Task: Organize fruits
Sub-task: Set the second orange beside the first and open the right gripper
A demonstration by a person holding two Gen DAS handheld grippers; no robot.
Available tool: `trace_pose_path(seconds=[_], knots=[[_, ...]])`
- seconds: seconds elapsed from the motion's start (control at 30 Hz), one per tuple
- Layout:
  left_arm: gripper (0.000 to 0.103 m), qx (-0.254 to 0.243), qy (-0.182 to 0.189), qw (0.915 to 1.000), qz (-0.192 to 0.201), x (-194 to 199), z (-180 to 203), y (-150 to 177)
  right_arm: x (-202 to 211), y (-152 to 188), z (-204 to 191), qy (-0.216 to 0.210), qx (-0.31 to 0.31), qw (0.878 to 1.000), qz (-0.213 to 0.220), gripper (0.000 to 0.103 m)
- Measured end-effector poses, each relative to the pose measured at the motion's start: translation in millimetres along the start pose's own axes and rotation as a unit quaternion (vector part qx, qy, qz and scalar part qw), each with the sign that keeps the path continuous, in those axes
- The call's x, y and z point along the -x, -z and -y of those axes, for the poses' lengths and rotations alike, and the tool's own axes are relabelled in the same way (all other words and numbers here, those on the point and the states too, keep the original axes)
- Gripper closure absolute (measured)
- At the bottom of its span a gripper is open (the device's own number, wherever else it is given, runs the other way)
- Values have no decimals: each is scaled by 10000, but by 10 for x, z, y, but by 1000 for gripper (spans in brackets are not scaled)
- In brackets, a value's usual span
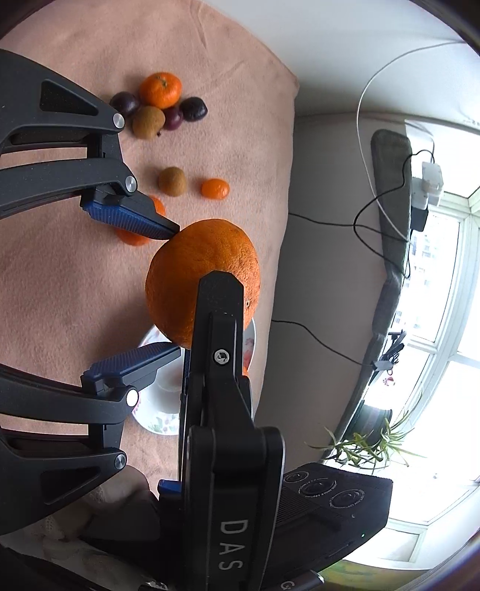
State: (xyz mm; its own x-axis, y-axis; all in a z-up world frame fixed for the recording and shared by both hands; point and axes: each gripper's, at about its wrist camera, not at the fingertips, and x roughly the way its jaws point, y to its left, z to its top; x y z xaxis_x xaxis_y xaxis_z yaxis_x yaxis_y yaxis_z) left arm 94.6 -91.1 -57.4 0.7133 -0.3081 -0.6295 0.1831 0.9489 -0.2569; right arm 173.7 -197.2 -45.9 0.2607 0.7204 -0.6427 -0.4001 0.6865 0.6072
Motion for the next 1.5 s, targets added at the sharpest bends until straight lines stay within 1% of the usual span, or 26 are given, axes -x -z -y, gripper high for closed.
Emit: trace_pose_path(seconds=[0.13,0.17,0.4,0.63,0.83,1.0,1.1,1.23,1.5], knots=[[46,-105,154,9997,-141,-114,154,-1,109,30,237,110,-182,9998,58,36],[46,-125,198,9996,-177,-143,187,-2,105,82,277,152,-211,9996,71,36],[46,-236,444,9980,-394,-302,385,40,237,125,556,359,-441,9983,118,36],[46,-355,549,9963,-549,-414,524,33,344,166,731,430,-645,9969,113,36],[47,-498,614,9945,-683,-489,642,59,341,121,884,548,-887,9945,79,36],[48,-607,611,9943,-623,-465,689,53,358,140,889,688,-845,9940,51,36],[49,-652,637,9945,-518,-392,706,42,432,156,841,776,-720,9943,148,36],[49,-729,672,9941,-446,-315,736,23,552,176,843,790,-735,9937,285,36],[49,-674,625,9951,-364,-146,659,22,772,250,809,765,-737,9922,651,36]])
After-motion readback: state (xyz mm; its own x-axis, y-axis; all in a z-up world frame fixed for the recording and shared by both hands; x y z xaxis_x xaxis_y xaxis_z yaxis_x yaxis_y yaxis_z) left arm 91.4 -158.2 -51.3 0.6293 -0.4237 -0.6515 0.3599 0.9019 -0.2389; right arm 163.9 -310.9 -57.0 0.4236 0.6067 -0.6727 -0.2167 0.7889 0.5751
